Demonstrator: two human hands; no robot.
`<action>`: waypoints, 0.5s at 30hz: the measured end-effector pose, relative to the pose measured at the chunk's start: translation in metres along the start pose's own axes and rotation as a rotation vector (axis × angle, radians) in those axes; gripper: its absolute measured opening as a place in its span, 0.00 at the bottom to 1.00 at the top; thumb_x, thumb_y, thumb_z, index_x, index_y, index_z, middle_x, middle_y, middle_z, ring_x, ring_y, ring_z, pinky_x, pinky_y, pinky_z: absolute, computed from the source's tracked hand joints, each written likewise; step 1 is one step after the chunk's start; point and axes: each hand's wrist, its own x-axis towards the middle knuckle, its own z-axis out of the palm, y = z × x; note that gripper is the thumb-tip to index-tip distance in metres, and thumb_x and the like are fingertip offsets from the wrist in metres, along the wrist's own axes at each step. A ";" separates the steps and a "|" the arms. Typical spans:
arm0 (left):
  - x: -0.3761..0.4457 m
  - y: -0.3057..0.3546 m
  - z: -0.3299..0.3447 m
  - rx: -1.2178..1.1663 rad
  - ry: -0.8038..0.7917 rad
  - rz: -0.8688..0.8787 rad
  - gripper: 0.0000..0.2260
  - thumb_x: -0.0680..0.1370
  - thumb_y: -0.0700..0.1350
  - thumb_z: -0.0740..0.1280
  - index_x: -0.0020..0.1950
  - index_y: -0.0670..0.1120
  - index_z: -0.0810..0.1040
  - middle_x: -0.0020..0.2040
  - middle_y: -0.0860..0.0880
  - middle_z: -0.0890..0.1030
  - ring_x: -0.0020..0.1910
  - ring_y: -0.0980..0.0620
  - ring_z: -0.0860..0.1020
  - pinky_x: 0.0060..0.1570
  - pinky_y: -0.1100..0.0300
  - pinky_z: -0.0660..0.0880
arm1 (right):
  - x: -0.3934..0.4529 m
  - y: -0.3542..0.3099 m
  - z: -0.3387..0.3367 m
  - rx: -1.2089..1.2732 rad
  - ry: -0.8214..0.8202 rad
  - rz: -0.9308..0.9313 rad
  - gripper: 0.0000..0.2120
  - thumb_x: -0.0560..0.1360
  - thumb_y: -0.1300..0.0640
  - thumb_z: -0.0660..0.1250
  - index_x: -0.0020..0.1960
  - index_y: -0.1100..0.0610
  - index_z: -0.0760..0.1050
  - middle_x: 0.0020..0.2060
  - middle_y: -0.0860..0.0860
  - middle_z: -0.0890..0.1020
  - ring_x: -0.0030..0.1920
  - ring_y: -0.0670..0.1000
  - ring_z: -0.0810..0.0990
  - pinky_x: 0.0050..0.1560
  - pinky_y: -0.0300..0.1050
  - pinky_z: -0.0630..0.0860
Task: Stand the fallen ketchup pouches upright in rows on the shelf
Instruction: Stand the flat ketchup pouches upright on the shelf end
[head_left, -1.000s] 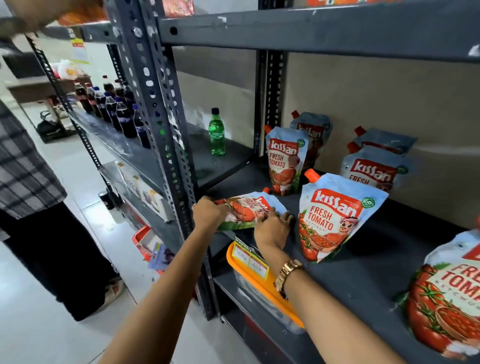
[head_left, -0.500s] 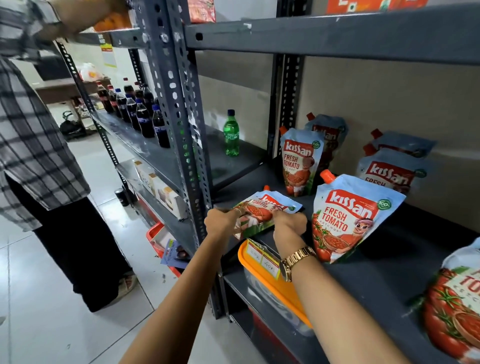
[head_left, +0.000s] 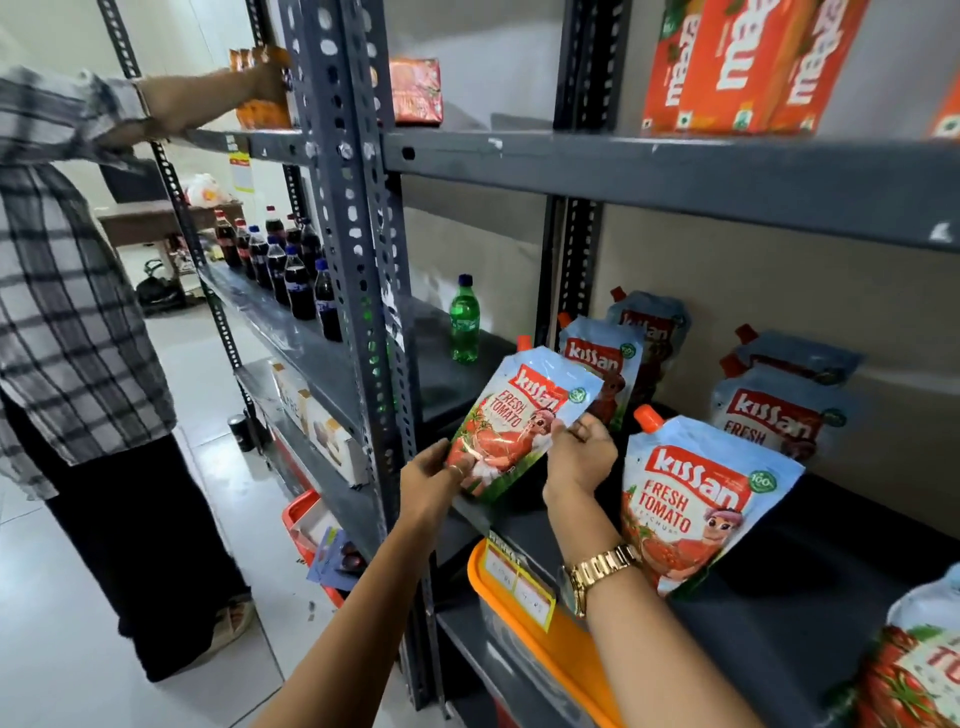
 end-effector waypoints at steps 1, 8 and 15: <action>0.004 0.002 0.005 0.034 -0.019 0.046 0.22 0.75 0.31 0.65 0.69 0.35 0.66 0.65 0.36 0.74 0.58 0.43 0.76 0.59 0.47 0.75 | 0.001 -0.007 0.002 -0.018 -0.016 -0.071 0.10 0.72 0.69 0.66 0.52 0.67 0.76 0.48 0.61 0.82 0.45 0.52 0.79 0.46 0.43 0.74; 0.035 -0.001 0.026 0.566 -0.136 0.281 0.20 0.78 0.38 0.63 0.70 0.38 0.68 0.66 0.40 0.76 0.65 0.45 0.74 0.66 0.51 0.70 | 0.007 -0.005 0.007 -0.259 -0.204 -0.335 0.07 0.72 0.70 0.65 0.50 0.66 0.75 0.40 0.54 0.77 0.42 0.50 0.75 0.40 0.35 0.71; 0.056 -0.011 0.026 0.458 -0.191 0.239 0.22 0.76 0.34 0.64 0.69 0.37 0.67 0.67 0.38 0.74 0.66 0.42 0.72 0.67 0.47 0.69 | 0.012 0.016 0.004 -0.267 -0.288 -0.280 0.05 0.74 0.60 0.66 0.48 0.60 0.73 0.43 0.52 0.78 0.43 0.48 0.77 0.41 0.35 0.72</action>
